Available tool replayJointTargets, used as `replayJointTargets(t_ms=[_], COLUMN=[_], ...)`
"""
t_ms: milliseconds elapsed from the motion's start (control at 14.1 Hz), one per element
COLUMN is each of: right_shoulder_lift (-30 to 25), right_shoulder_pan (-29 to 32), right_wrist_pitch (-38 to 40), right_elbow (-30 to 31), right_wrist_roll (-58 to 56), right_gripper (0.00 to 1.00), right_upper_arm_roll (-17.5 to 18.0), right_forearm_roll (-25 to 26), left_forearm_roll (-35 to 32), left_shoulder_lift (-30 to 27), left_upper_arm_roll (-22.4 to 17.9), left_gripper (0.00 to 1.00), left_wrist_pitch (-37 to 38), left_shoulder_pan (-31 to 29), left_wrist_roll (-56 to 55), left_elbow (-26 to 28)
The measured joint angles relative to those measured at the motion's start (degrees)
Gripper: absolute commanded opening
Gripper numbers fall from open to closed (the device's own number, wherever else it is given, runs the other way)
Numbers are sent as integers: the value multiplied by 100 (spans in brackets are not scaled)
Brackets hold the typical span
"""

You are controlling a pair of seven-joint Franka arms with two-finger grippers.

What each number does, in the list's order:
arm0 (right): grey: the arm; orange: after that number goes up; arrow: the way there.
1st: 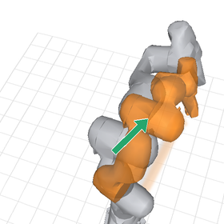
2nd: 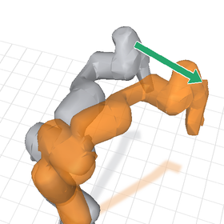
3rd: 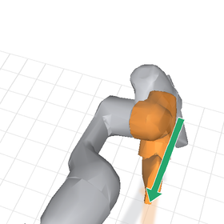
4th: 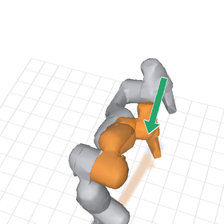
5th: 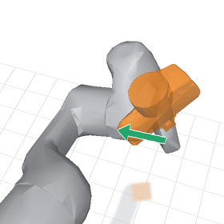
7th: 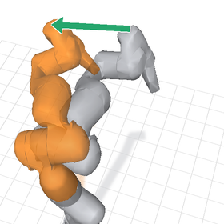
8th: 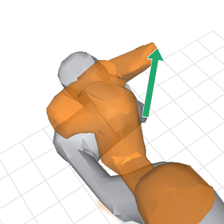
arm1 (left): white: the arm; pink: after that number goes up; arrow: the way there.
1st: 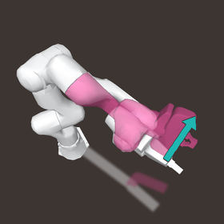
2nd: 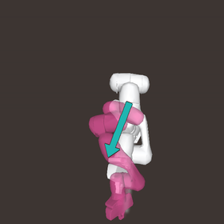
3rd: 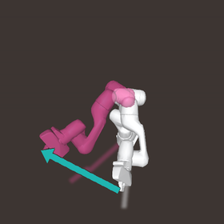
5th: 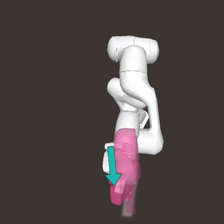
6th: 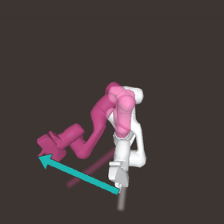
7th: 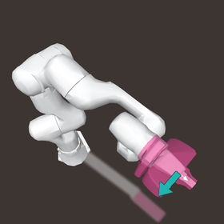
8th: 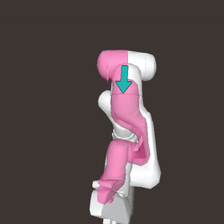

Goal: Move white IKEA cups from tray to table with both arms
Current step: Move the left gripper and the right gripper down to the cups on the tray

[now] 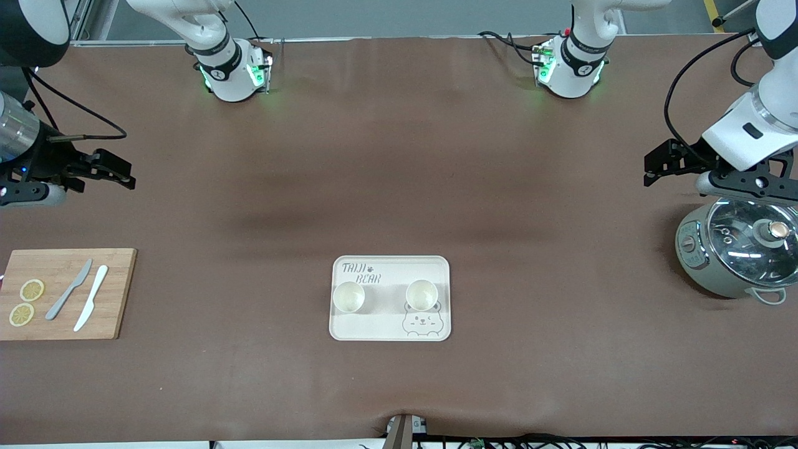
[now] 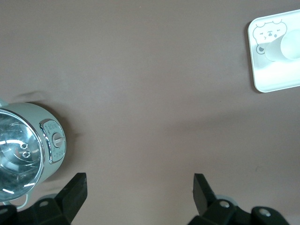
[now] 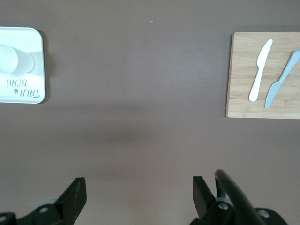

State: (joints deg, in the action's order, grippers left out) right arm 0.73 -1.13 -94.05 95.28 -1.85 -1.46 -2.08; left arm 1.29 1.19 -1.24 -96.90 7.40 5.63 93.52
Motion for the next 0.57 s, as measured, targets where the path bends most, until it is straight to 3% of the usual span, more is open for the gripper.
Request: replayJointTargets(t_ms=[284,569], right_shoulder_lift=[3,27], right_shoulder_pan=[278,277], right_wrist_pitch=[-3,-30], right_elbow=[21,28], right_wrist_roll=[-198,-209], right_gripper=[100,100], right_upper_arm_roll=[-44,-16], right_forearm_roll=[6,6], left_forearm_roll=[-41,16], left_shoulder_lift=[1,264], left_upper_arm_roll=[65,522], left_gripper=[100,100], left_wrist_pitch=[-5,-321], left_shoulder_pan=[-1,22], left_wrist_roll=[1,-859], left_elbow=[-3,1])
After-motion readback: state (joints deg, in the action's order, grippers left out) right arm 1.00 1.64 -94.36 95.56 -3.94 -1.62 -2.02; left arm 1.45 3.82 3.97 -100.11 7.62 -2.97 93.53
